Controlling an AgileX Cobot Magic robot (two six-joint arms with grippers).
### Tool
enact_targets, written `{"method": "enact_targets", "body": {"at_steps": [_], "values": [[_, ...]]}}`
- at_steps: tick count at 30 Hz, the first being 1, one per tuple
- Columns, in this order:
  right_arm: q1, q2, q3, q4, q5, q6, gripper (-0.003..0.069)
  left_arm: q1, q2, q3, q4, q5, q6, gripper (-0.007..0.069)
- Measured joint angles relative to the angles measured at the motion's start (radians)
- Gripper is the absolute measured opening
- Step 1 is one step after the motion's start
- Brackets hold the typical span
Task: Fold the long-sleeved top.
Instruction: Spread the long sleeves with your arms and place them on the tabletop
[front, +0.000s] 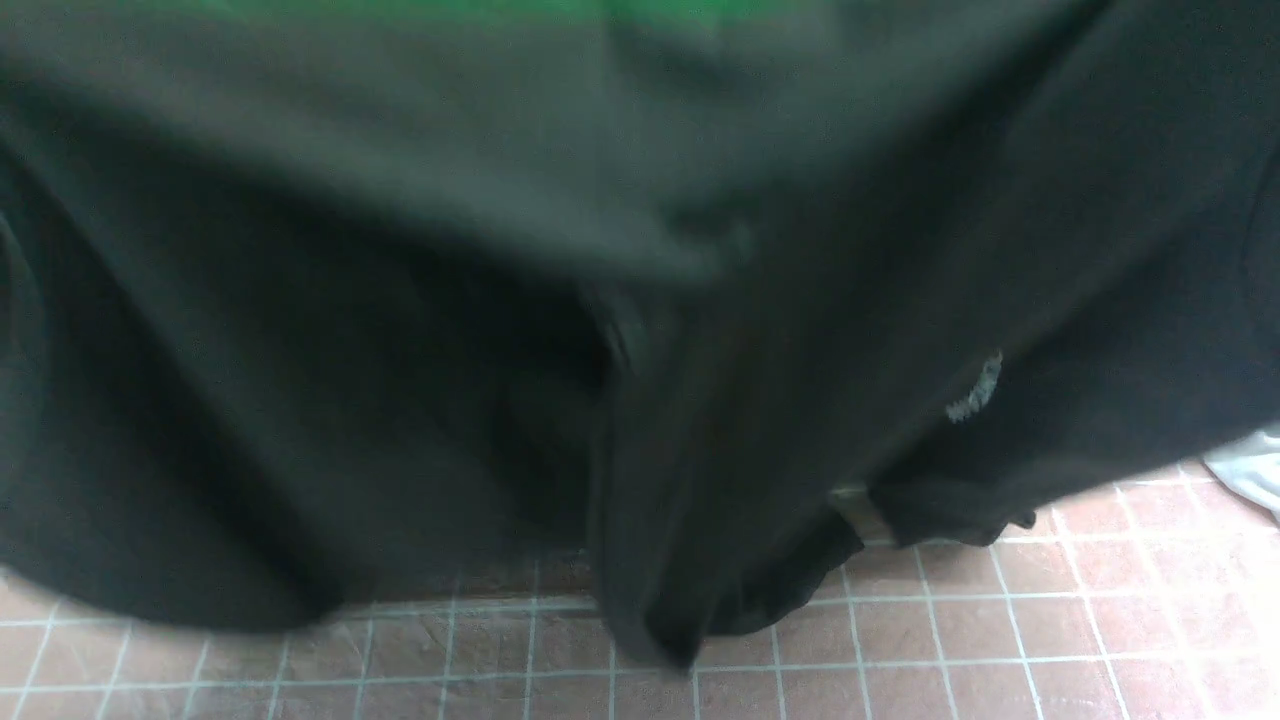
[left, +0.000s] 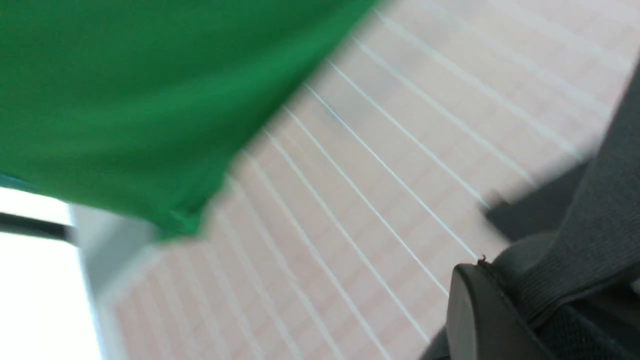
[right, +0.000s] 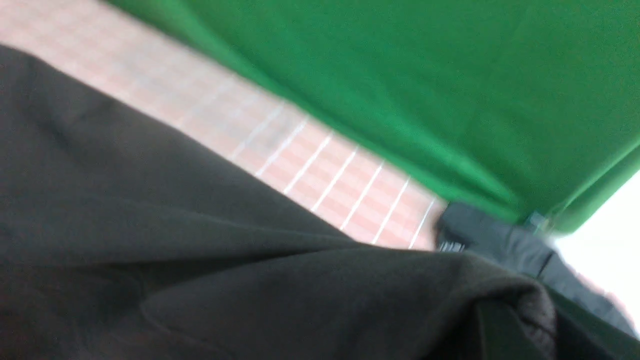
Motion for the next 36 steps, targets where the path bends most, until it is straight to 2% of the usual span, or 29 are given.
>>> {"method": "enact_targets", "body": {"at_steps": [5, 10, 13, 15, 16, 17, 19, 21, 23, 24, 29, 32, 34, 35, 36], "values": [[0.0, 0.008, 0.133, -0.001, -0.032, 0.003, 0.0053, 0.0, 0.015, 0.231, -0.047, -0.058, -0.001, 0.0032], [0.0, 0.011, 0.214, -0.088, -0.096, 0.058, 0.0053, 0.0, 0.039, 0.304, -0.143, -0.18, -0.007, 0.0032], [0.0, 0.011, 0.243, -0.203, -0.073, 0.133, 0.0053, 0.0, 0.077, 0.314, -0.323, -0.22, 0.062, 0.0032], [0.0, 0.011, 0.269, -0.232, -0.058, 0.162, 0.0053, 0.0, 0.103, 0.344, -0.463, -0.251, 0.143, 0.0032], [0.0, 0.011, 0.271, -0.235, -0.058, 0.164, 0.0053, 0.0, 0.103, 0.348, -0.463, -0.254, 0.151, 0.0032], [0.0, 0.011, 0.295, -0.24, -0.055, 0.177, 0.0053, -0.003, 0.125, 0.376, -0.555, -0.285, 0.197, 0.0032], [0.0, 0.011, 0.336, -0.243, -0.055, 0.187, 0.0053, -0.025, 0.166, 0.432, -0.647, -0.332, 0.254, 0.0032], [0.0, 0.011, 0.376, -0.244, -0.056, 0.2, 0.0053, -0.07, 0.222, 0.482, -0.678, -0.384, 0.273, 0.0032], [0.0, 0.011, 0.398, -0.244, -0.059, 0.207, 0.0053, -0.105, 0.263, 0.506, -0.684, -0.414, 0.278, 0.0032], [0.0, 0.011, 0.421, -0.245, -0.069, 0.212, 0.0053, -0.167, 0.332, 0.524, -0.7, -0.454, 0.286, 0.0032], [0.0, 0.01, 0.44, -0.223, -0.096, 0.212, 0.0053, -0.303, 0.496, 0.52, -0.721, -0.53, 0.293, 0.0039], [0.0, 0.007, 0.44, -0.21, -0.105, 0.212, 0.0053, -0.35, 0.568, 0.495, -0.726, -0.537, 0.321, 0.009], [0.0, 0.004, 0.44, -0.209, -0.106, 0.212, 0.0053, -0.359, 0.586, 0.477, -0.727, -0.537, 0.326, 0.0179], [0.0, 0.005, 0.44, -0.209, -0.106, 0.212, 0.0053, -0.359, 0.586, 0.475, -0.727, -0.537, 0.326, 0.019], [0.0, 0.005, 0.44, -0.208, -0.106, 0.212, 0.0053, -0.36, 0.581, 0.457, -0.727, -0.53, 0.327, 0.0279]]}}
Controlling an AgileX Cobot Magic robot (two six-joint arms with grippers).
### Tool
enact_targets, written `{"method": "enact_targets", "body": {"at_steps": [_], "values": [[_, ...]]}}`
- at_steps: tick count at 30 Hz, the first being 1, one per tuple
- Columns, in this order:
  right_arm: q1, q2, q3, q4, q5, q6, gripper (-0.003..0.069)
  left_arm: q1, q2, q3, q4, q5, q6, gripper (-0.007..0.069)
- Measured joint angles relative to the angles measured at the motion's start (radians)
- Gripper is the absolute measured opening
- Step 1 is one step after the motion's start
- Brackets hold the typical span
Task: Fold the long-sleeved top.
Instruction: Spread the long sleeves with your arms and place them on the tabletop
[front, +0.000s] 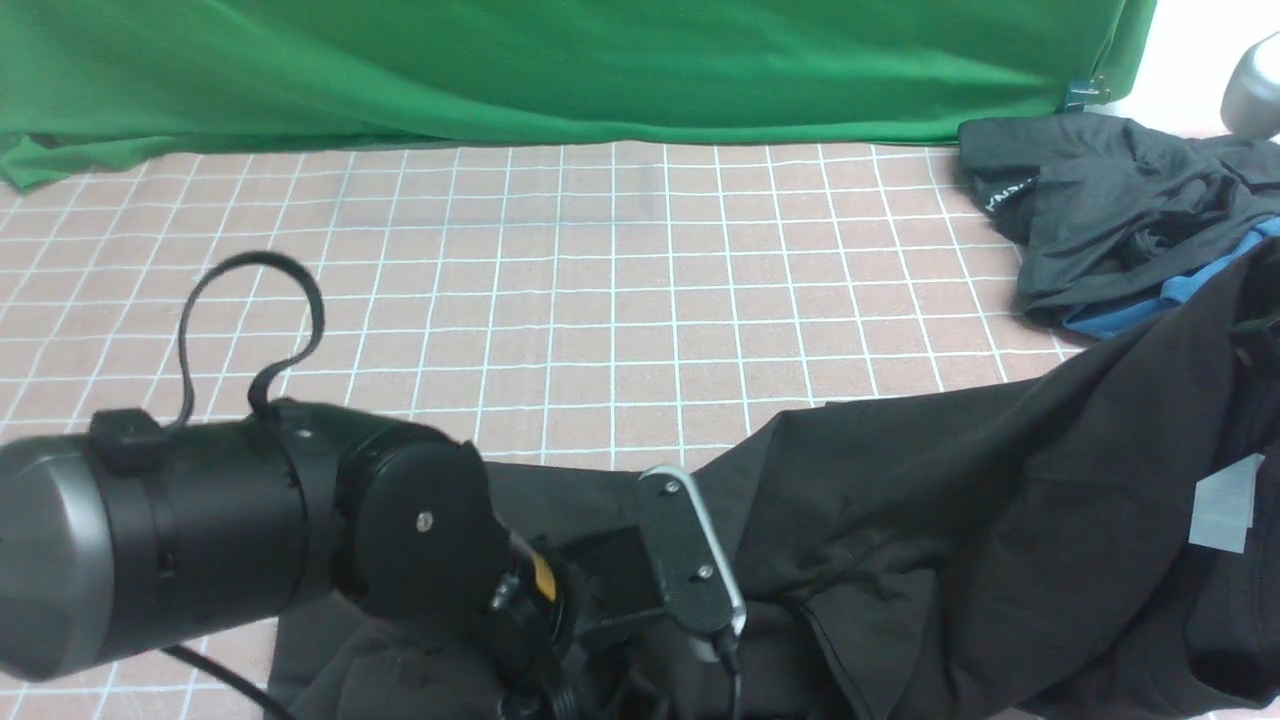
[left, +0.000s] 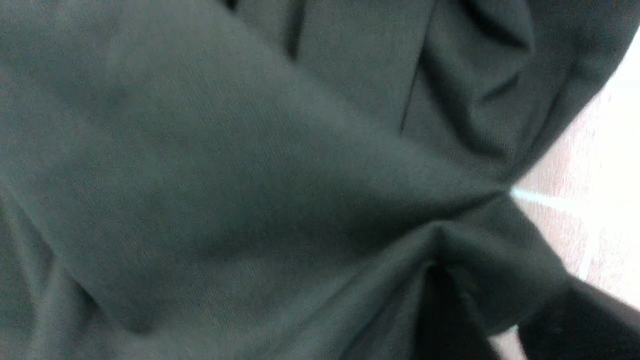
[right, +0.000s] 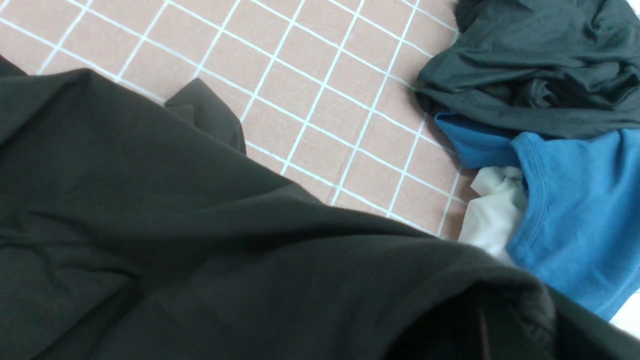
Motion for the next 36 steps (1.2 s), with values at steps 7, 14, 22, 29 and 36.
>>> {"method": "enact_targets", "body": {"at_steps": [7, 14, 22, 29, 36], "values": [[0.0, -0.001, 0.0, 0.001, 0.0, 0.0, 0.0053, 0.0, -0.134, -0.094, 0.093, 0.146, -0.065, 0.0603], [0.0, -0.001, 0.0, 0.002, -0.005, 0.0, 0.0053, 0.0, -0.292, 0.047, 0.203, 0.225, -0.15, 0.0546], [0.0, -0.001, 0.0, 0.025, -0.045, -0.012, 0.0053, 0.0, -0.313, 0.286, 0.233, -0.039, -0.116, 0.0449], [0.0, -0.001, 0.0, 0.083, -0.066, -0.06, 0.0053, 0.0, -0.171, 0.287, 0.302, -0.136, -0.082, 0.0468], [0.0, -0.001, 0.0, 0.103, -0.068, -0.069, 0.0053, 0.0, -0.071, 0.25, 0.319, -0.141, -0.086, 0.0468]]}}
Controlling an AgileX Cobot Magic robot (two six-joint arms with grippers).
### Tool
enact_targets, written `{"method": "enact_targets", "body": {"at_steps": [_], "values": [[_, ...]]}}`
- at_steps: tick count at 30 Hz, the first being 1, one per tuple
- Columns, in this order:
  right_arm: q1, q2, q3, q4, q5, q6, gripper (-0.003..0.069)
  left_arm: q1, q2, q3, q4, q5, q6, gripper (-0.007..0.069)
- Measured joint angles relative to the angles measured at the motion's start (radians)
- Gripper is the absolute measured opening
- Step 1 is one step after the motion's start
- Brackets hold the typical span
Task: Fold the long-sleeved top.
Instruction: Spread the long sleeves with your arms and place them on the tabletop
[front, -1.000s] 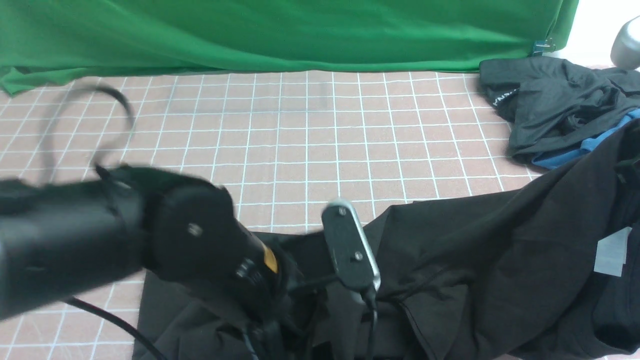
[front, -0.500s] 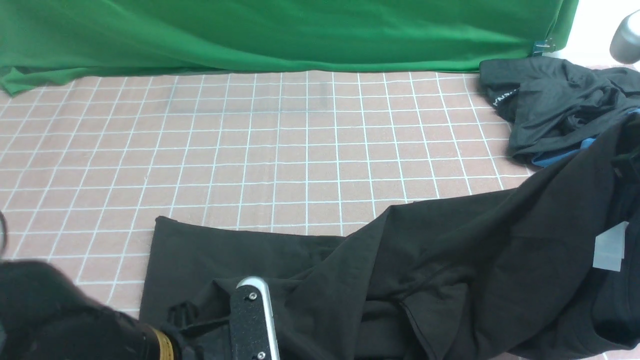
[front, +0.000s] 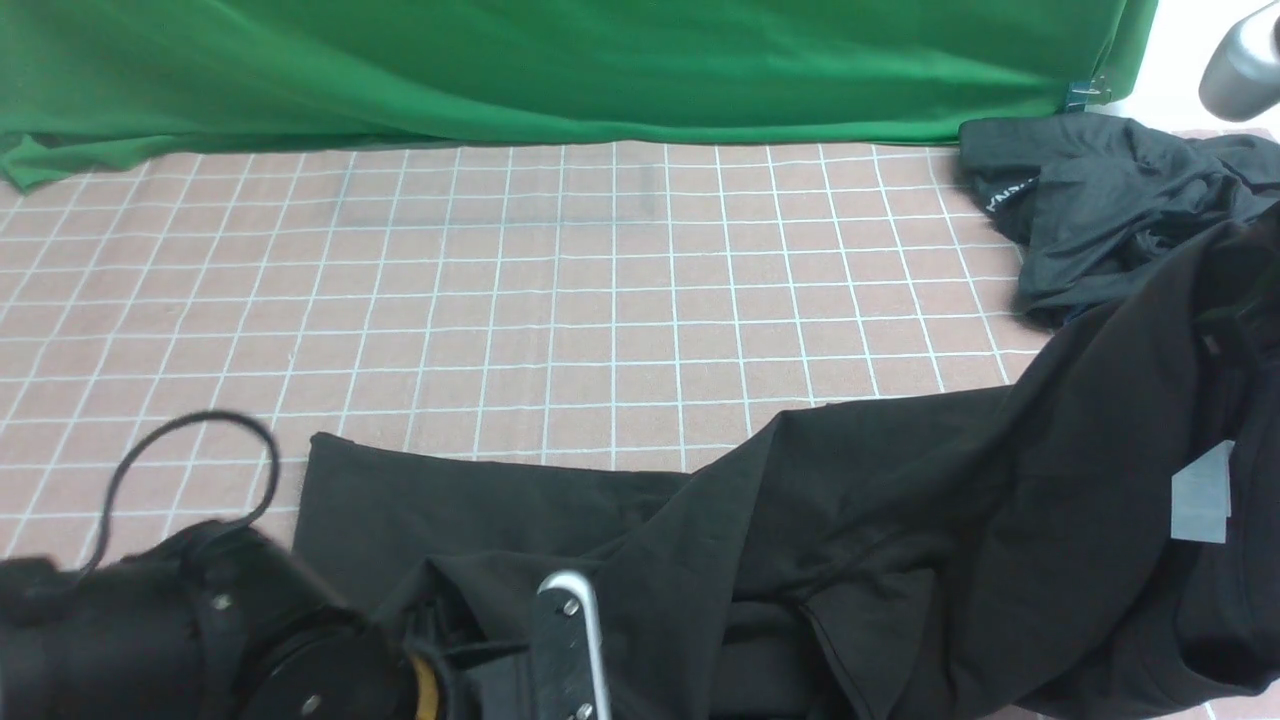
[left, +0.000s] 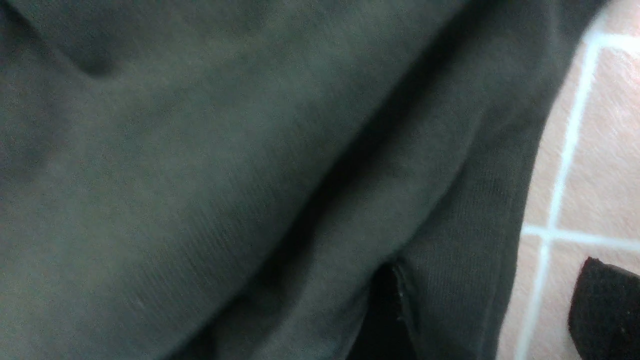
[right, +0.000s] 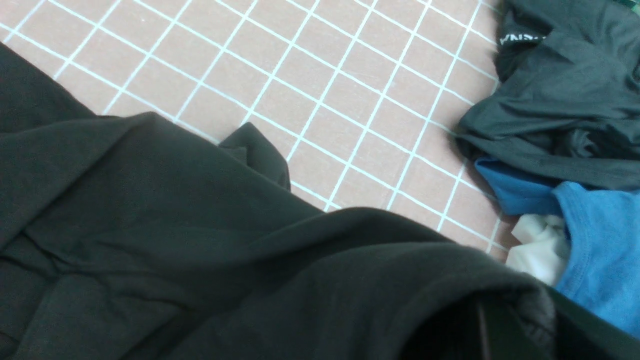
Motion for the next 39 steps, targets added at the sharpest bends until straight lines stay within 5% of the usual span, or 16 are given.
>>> {"method": "enact_targets", "body": {"at_steps": [17, 20, 24, 25, 32, 39], "values": [[0.0, 0.0, 0.0, 0.027, -0.001, -0.017, 0.0053, 0.0, 0.093, -0.065, 0.101, -0.013, -0.05, 0.0372], [0.0, 0.0, 0.0, 0.027, 0.002, -0.017, 0.0053, 0.0, 0.093, -0.066, 0.101, -0.028, -0.062, 0.0302], [0.0, 0.0, 0.0, 0.027, 0.003, -0.017, 0.0053, 0.0, 0.096, -0.089, 0.114, -0.013, -0.074, 0.0102], [0.0, 0.0, 0.0, 0.027, 0.008, -0.022, 0.0053, 0.0, 0.096, -0.108, 0.101, 0.044, -0.081, 0.0046], [0.0, -0.024, 0.0, 0.025, 0.036, -0.052, 0.0053, 0.0, -0.059, -0.273, 0.115, 0.353, -0.218, 0.0034], [0.0, -0.091, -0.004, -0.044, 0.032, -0.044, 0.0053, 0.0, -0.356, -0.494, 0.426, 0.602, -0.362, 0.0034]]}}
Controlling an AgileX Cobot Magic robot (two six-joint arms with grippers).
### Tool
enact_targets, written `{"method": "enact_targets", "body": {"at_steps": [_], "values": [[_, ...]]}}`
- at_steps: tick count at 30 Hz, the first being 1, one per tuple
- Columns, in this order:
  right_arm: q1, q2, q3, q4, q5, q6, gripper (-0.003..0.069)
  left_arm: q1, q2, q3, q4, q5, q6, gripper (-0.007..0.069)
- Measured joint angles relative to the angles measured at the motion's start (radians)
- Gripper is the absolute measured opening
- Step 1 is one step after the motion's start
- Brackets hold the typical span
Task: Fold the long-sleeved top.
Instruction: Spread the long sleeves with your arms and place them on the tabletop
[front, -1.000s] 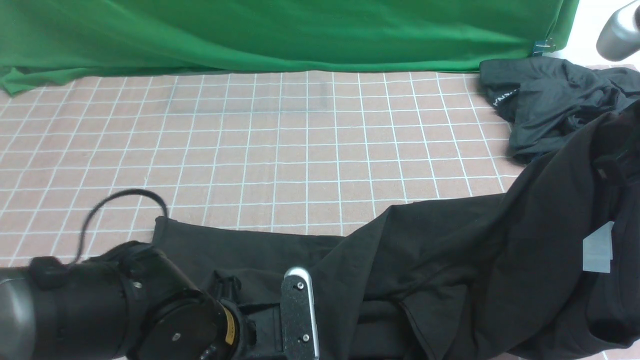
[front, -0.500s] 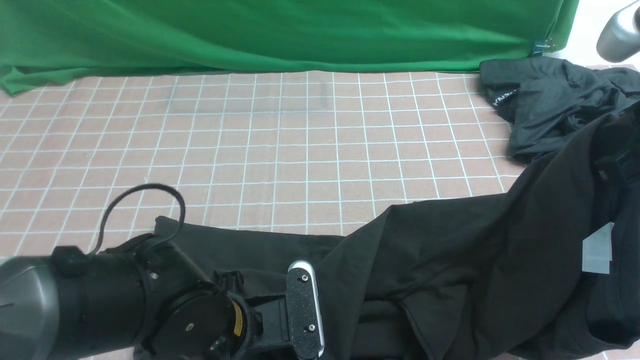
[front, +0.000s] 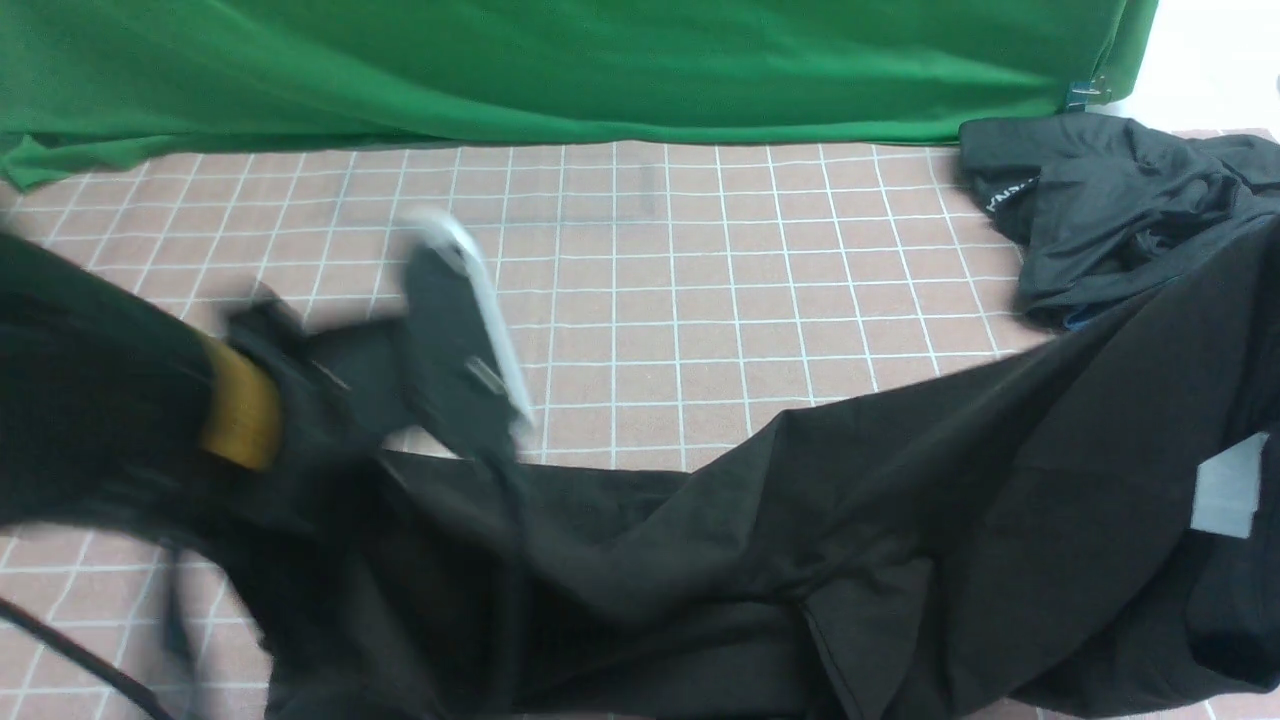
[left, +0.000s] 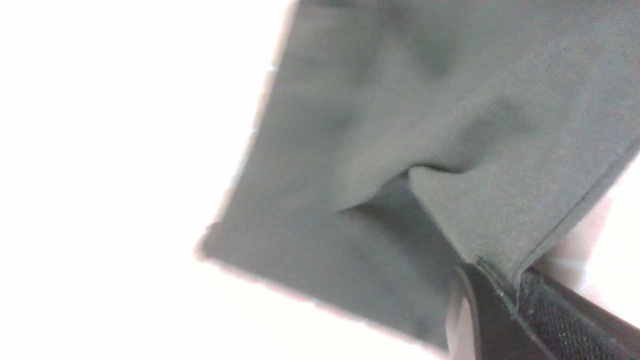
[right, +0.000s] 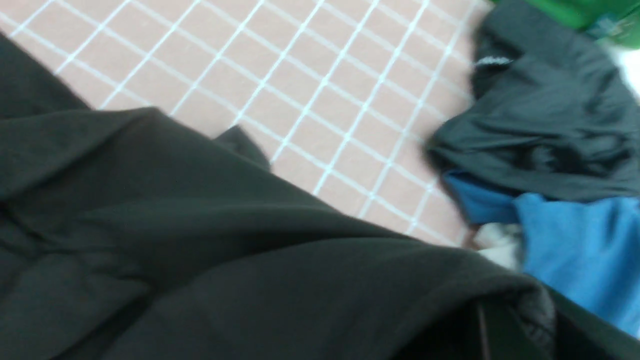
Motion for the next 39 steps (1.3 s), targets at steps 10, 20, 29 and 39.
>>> {"method": "enact_targets", "body": {"at_steps": [10, 20, 29, 39], "values": [[0.0, -0.002, -0.168, -0.091, -0.075, 0.011, 0.0053, 0.0, -0.119, -0.326, 0.36, 0.067, -0.028, 0.0034], [0.0, 0.0, -0.508, -0.099, -0.171, -0.083, 0.0053, 0.0, -0.047, -0.764, 0.641, 0.072, 0.025, 0.0034], [0.0, 0.0, -0.963, 0.025, -0.182, -0.305, 0.0053, 0.0, -0.037, -1.18, 0.62, -0.036, 0.1, 0.0034], [0.0, -0.003, -1.216, 0.169, -0.148, -0.424, 0.0052, -0.001, -0.062, -1.194, 0.562, -0.11, 0.223, 0.0034]]}}
